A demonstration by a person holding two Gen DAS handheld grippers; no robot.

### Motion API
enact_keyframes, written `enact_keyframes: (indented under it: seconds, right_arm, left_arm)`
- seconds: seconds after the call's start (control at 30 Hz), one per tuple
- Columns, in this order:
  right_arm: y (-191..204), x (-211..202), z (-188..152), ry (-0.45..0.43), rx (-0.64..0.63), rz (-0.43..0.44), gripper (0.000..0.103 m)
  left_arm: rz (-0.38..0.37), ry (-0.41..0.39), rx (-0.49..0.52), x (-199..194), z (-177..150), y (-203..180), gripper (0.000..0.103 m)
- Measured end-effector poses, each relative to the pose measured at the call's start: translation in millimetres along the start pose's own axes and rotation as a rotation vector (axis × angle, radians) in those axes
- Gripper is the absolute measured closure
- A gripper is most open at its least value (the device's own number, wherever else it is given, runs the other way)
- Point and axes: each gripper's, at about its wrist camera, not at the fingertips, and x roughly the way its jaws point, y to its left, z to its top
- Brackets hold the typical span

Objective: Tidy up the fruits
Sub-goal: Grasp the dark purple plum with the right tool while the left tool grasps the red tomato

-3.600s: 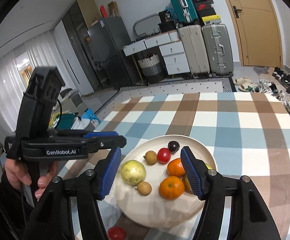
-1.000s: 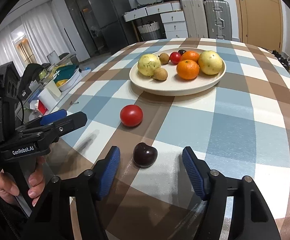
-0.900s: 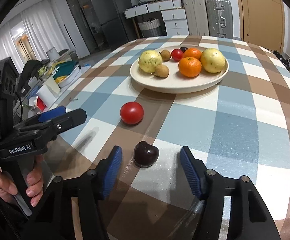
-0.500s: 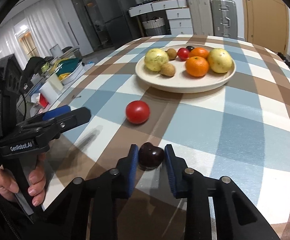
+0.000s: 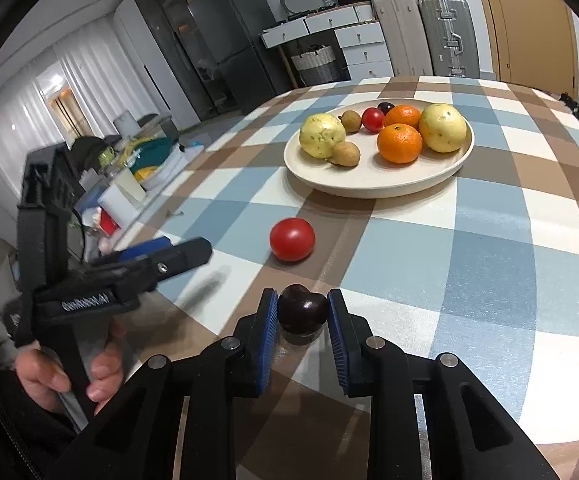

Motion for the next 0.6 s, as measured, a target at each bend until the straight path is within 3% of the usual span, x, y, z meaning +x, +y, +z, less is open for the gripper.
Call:
enact_keyframes:
  seconds: [0.27,0.6]
  right_arm:
    - [-8.4,-5.8,1.4,-0.028,0.026,0.054,0.078]
    - [-25.7,-27.8,4.9,-0.095,0.043,0.095,0.078]
  left_arm:
    - [0.025,0.058,0.038,10.8,1.1,-8.5,0.001]
    - [-0.055,0.085,0.047,21.8,13.4,-25.9,0.001]
